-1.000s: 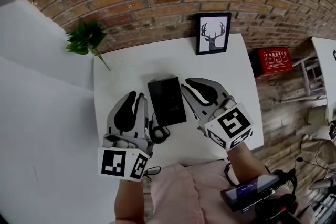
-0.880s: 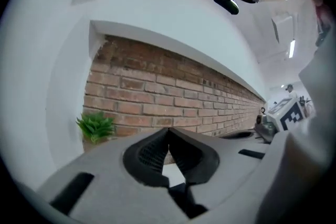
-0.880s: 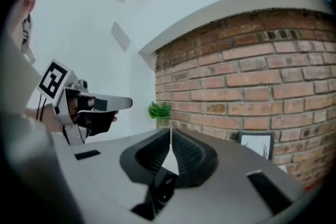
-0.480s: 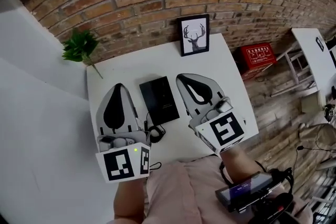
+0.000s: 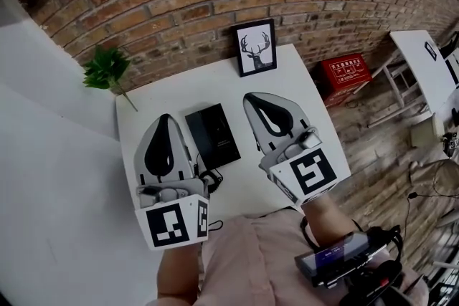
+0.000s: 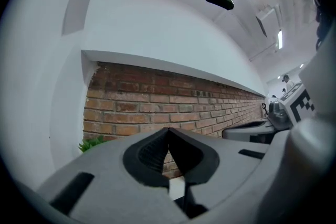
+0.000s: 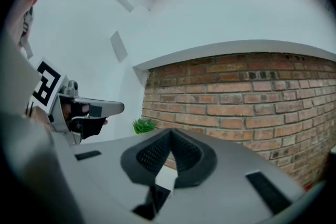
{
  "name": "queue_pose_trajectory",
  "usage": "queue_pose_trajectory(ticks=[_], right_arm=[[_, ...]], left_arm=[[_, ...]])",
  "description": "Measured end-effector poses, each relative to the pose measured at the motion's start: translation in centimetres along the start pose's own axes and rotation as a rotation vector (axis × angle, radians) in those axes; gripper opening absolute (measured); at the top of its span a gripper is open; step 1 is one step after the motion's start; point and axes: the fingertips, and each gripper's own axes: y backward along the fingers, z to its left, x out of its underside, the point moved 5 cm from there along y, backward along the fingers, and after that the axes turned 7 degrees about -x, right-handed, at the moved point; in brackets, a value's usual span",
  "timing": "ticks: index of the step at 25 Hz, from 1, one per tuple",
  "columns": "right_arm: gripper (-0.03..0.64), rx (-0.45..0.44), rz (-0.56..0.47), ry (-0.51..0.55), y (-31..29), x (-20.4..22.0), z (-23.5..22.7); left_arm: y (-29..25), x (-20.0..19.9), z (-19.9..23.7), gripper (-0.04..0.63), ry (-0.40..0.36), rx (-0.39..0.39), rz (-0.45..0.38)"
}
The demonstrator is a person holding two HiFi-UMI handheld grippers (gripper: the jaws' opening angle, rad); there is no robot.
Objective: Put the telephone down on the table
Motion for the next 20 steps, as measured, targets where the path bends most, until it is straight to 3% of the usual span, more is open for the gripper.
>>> queue_pose_trajectory(ticks=[20], right_arm=[[0.005,-0.009,-0.007,0.006,1.0,-0.2,0.3]], left_arm=[[1.1,0.5,-2.0,0.0,-0.035,0.014,0.013]])
